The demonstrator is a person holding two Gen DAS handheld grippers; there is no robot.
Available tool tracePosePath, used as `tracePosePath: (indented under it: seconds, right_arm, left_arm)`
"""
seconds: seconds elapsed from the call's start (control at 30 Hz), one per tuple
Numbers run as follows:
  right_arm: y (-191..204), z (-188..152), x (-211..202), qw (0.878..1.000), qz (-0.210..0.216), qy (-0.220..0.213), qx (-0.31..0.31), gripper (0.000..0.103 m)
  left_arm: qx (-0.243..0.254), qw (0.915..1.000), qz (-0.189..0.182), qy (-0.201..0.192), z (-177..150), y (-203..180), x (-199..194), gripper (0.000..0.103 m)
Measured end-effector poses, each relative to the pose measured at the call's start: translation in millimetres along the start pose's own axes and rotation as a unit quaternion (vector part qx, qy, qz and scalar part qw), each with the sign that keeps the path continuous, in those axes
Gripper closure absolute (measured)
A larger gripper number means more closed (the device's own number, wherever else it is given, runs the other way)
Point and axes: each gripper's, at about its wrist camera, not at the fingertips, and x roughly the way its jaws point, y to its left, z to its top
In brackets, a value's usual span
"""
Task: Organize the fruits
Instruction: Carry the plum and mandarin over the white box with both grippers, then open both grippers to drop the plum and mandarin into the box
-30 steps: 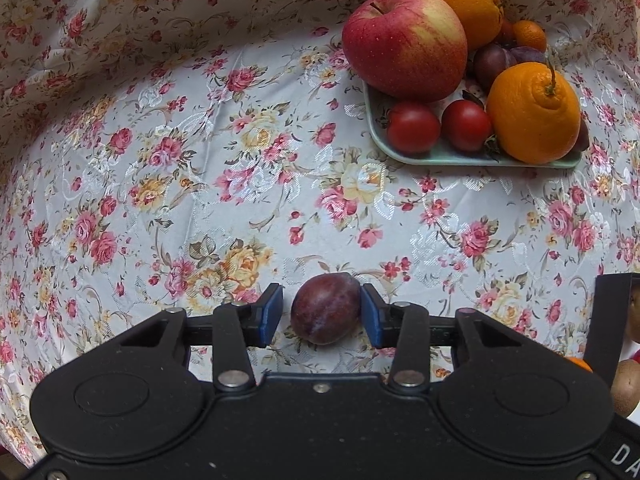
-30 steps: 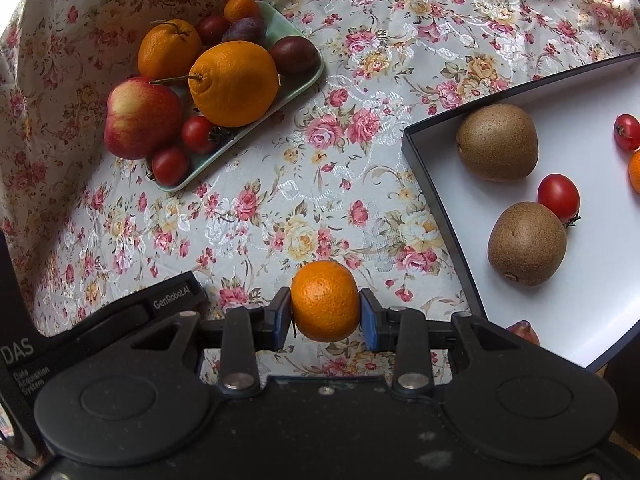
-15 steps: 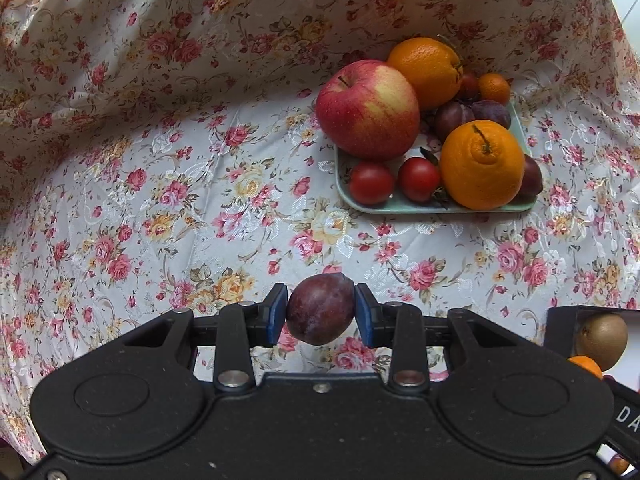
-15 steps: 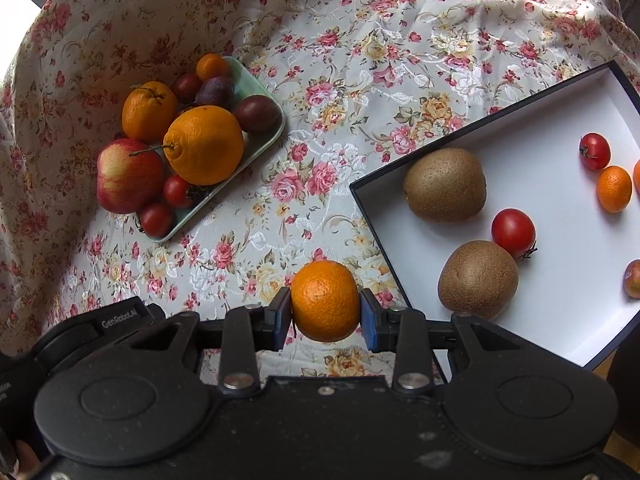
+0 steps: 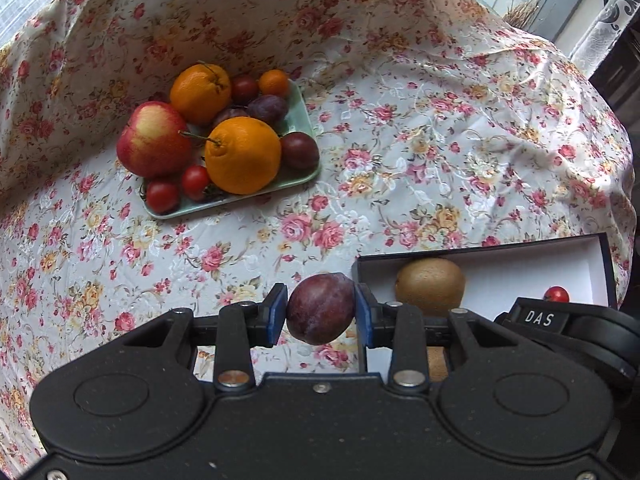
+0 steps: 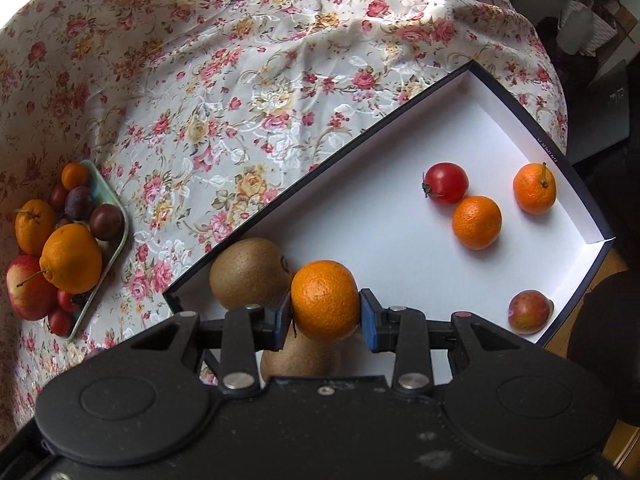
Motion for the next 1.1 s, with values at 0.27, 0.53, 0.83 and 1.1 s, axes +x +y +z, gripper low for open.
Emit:
tracePosePath:
  seconds: [0.27,0.53,0.83,1.1]
  right_arm:
    - [-52.2,21.3,0.6,0.999,-0.024,-0.013,0.029,0.067]
    - [-78.0,31.4,-1.7,0.999,-0.014,-0.001,0.036,0.066]
    - [-94.9,37.5,-7.1,0.998,-0.038,-0.026,0.036,0.066]
    - [-96.8,37.0,-12.1,0.999,-0.030,-0.037,0.019,0.066]
  left_arm:
    - [0.048,0.9988,0.005,0.011,-12.0,-47.0,9.1,0.058]
    - [0.071,0.9972,0.013,0.022,-19.0,-74.2,17.0,0.057]
    - [0.085,0.9961,0.022,0.005,-19.3,-88.2,14.2,0.050]
    - [0.097,0.9941,0.044,-0.021,-26.3,-92.4,6.9,0.049]
